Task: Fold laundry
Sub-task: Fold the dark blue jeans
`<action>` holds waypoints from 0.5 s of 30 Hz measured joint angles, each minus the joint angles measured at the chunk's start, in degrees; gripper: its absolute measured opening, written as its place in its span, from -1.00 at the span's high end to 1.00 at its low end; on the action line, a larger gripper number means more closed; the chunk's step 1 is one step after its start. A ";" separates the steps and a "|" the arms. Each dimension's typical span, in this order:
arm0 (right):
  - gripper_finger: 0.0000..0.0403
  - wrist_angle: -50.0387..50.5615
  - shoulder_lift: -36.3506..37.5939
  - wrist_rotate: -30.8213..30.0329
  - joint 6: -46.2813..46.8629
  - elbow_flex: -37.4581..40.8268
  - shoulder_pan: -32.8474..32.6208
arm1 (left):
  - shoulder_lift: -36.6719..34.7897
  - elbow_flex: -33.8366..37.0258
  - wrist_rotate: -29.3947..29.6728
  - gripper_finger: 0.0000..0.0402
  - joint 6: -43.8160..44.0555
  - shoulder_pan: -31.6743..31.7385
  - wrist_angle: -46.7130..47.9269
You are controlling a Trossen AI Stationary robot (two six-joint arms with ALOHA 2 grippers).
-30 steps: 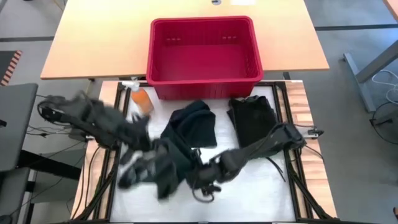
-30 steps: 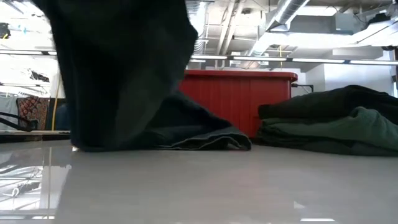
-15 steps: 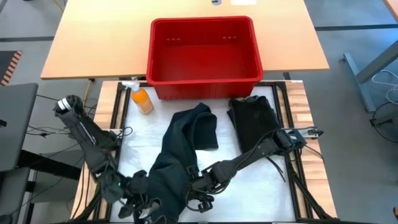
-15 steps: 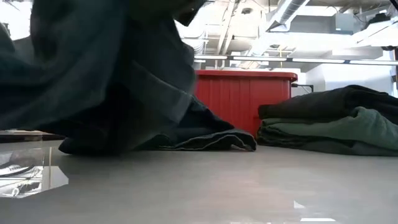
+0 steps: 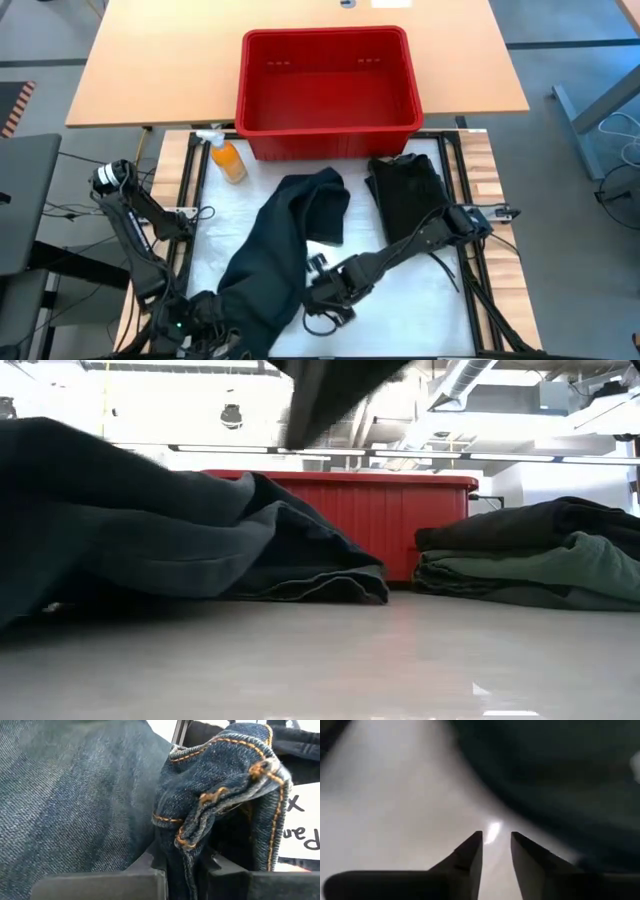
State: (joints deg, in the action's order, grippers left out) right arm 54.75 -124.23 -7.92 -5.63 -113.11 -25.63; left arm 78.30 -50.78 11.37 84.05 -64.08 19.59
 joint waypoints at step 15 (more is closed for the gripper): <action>0.32 -13.99 1.68 -1.57 -5.80 18.82 16.09 | 0.04 -0.05 -7.71 0.91 21.98 -7.62 3.94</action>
State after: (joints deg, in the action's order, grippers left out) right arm 40.76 -122.55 -9.49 -11.43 -94.29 -9.53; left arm 78.35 -50.83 3.66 106.03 -71.70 23.53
